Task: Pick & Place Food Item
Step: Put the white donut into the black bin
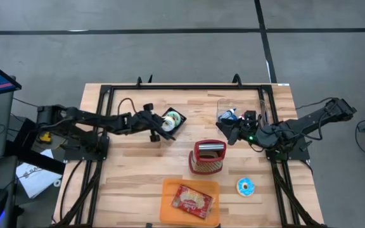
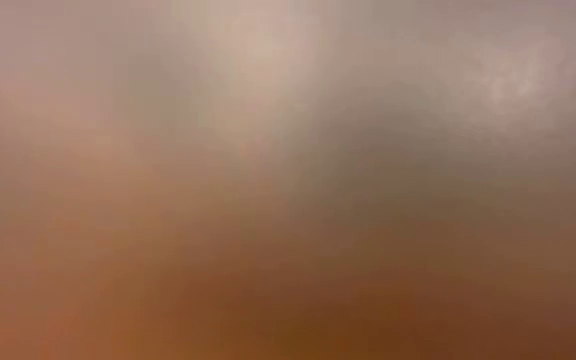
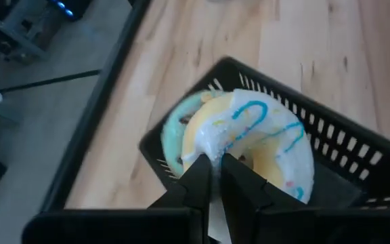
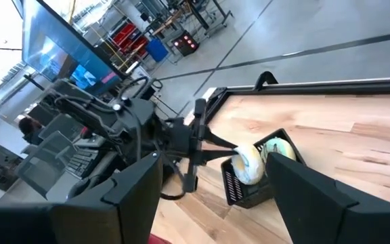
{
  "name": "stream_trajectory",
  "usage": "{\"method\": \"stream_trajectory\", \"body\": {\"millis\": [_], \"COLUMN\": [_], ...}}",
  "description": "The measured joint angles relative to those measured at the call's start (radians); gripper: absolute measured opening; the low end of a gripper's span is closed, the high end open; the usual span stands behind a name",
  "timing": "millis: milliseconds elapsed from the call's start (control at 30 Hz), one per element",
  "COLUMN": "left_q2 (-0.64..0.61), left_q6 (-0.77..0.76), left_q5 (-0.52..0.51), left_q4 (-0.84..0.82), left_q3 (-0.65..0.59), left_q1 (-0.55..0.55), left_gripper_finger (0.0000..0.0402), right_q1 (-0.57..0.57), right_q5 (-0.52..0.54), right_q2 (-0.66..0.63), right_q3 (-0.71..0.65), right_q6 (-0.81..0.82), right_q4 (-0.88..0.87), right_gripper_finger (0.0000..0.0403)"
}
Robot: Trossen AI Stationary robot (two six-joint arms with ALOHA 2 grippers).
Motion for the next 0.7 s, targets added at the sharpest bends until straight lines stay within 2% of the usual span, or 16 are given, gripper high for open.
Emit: {"method": "stream_trajectory", "body": {"millis": [367,500,700], "left_q2": [0.108,0.096,0.074], "left_q6": [-0.001,-0.001,0.001], "left_q5": [-0.036,-0.079,-0.05], "left_q4": [0.077,0.07,0.064], "left_q3": [0.0,0.0,0.0], "left_q1": [-0.008,-0.008,-0.008], "left_gripper_finger": [0.0028,0.0052,0.0111], "right_q1": [0.033,0.034,0.034], "right_q5": [0.032,0.031,0.028], "right_q2": [0.04,0.053,0.058], "right_q3": [0.0,0.0,0.0], "right_q6": [0.042,0.051,0.051], "right_q4": [0.017,0.021,0.028], "right_gripper_finger": [0.0255,0.0255,0.0255]}}
